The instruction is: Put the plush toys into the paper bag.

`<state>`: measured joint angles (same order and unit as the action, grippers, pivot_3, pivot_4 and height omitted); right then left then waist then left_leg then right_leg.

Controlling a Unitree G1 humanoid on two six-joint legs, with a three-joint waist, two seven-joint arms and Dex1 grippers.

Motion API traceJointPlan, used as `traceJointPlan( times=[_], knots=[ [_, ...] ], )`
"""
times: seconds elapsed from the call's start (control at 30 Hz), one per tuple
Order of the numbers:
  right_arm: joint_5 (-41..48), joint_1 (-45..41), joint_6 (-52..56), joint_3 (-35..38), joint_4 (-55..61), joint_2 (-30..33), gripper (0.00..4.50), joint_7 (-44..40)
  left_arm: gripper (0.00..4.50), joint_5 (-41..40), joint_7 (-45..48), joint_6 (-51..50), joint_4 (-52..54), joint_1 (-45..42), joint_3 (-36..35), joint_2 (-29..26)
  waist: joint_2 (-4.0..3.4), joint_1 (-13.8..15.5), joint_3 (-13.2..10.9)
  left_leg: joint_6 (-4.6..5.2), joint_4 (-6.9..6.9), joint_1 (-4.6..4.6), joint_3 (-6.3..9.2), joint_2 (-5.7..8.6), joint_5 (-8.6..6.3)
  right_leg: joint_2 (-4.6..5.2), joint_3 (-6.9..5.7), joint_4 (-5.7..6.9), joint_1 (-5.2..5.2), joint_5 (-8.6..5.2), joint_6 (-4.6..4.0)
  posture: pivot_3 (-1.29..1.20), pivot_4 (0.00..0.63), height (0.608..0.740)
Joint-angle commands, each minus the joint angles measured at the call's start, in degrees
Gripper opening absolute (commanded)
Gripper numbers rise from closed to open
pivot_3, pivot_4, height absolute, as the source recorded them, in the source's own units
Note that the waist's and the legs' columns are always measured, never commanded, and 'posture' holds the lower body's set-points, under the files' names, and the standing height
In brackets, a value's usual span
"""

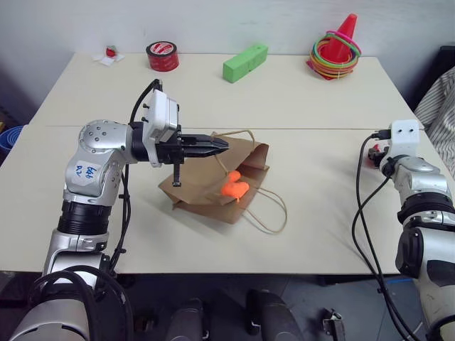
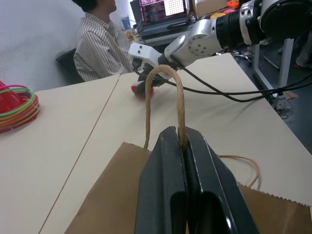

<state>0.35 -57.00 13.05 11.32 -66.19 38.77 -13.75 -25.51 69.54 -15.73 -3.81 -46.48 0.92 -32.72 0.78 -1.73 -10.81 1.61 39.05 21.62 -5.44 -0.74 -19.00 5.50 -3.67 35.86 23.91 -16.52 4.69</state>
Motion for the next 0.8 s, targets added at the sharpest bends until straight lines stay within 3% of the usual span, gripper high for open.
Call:
traceJointPlan(
  times=[0.03,0.13,0.27,0.3,0.37,0.43,0.5,0.57,0.67,0.8],
  knots=[
    [-0.9,0.4,-1.1,-0.7,-1.0,2.0,1.04,-0.6,0.00,-0.6,-0.6,0.3,2.0,0.1,-1.3,-0.6,0.00,0.0,0.0,-0.02,0.00,-0.02,0.00,0.00,0.01,-0.01,0.01,0.02,0.00,0.00,0.00,0.00,0.150,0.740],
    [-0.4,1.8,-1.5,-0.4,-0.3,2.5,0.29,-2.2,0.00,-0.5,-0.7,0.7,1.5,-0.1,-1.2,-0.3,0.00,0.0,0.0,-0.03,0.00,-0.05,-0.01,-0.01,0.02,-0.02,0.02,0.05,-0.01,0.00,0.00,0.00,0.150,0.740],
    [4.2,5.4,-5.3,0.8,8.9,2.4,0.18,-13.8,0.00,-1.9,-0.5,-0.5,1.5,-0.4,-1.7,0.1,0.00,0.2,0.0,-0.03,0.01,-0.05,0.03,-0.01,0.02,-0.01,-0.02,-0.02,-0.07,0.01,0.02,0.00,0.150,0.740],
    [7.0,7.9,-4.0,0.9,15.5,2.0,0.18,-19.6,0.00,-2.6,-0.4,-1.5,1.7,-0.4,-2.1,0.0,0.00,0.1,0.0,-0.03,0.01,-0.05,0.01,-0.01,0.02,-0.02,-0.01,-0.03,-0.08,0.02,0.04,0.00,0.150,0.740],
    [15.2,17.5,5.0,-1.2,39.8,3.1,0.18,-31.2,0.00,-4.1,0.4,-3.5,1.7,-0.2,-2.8,-0.7,-0.07,0.2,0.0,-0.03,-0.03,-0.03,0.06,-0.03,0.02,-0.04,-0.01,-0.03,-0.06,0.03,0.05,0.00,0.150,0.740],
    [24.0,24.9,15.0,-2.0,59.6,3.6,0.18,-36.1,0.00,-4.9,0.9,-4.8,1.5,-0.1,-3.1,-1.2,-0.23,0.2,-0.1,-0.04,-0.05,-0.02,0.09,-0.07,0.01,-0.07,-0.02,-0.01,-0.02,0.02,0.05,0.00,0.150,0.740],
    [31.3,29.8,24.1,-3.6,75.2,2.3,0.18,-34.9,0.00,-5.3,1.1,-5.6,1.2,-0.1,-3.3,-1.4,-0.28,0.0,-0.2,-0.09,-0.04,-0.03,0.09,-0.13,0.00,-0.12,-0.01,0.02,-0.01,0.02,0.05,0.00,0.150,0.740],
    [34.3,31.6,29.1,-5.1,82.9,-0.2,0.18,-31.6,0.00,-5.5,1.3,-6.0,0.9,-0.2,-3.4,-1.3,-0.27,0.1,-0.2,-0.11,0.02,-0.10,0.09,-0.14,0.02,-0.12,0.00,0.10,-0.03,0.02,0.05,0.00,0.150,0.740],
    [32.0,31.0,30.7,-9.2,85.9,-9.5,0.18,-21.9,0.00,-5.5,2.1,-7.1,0.6,-0.3,-3.0,-1.4,-0.14,0.2,-0.1,-0.11,0.06,-0.28,0.14,-0.10,0.03,-0.06,-0.01,0.08,-0.21,0.03,0.04,0.00,0.150,0.740],
    [23.9,28.5,24.7,-16.5,81.4,-16.1,0.17,-17.6,0.00,-5.6,3.2,-7.9,0.5,-0.5,-2.3,-1.2,-0.14,0.5,-0.1,-0.11,0.03,-0.21,0.15,-0.04,0.01,0.00,-0.02,0.09,-0.15,0.02,0.03,0.00,0.150,0.740]
  ],
)
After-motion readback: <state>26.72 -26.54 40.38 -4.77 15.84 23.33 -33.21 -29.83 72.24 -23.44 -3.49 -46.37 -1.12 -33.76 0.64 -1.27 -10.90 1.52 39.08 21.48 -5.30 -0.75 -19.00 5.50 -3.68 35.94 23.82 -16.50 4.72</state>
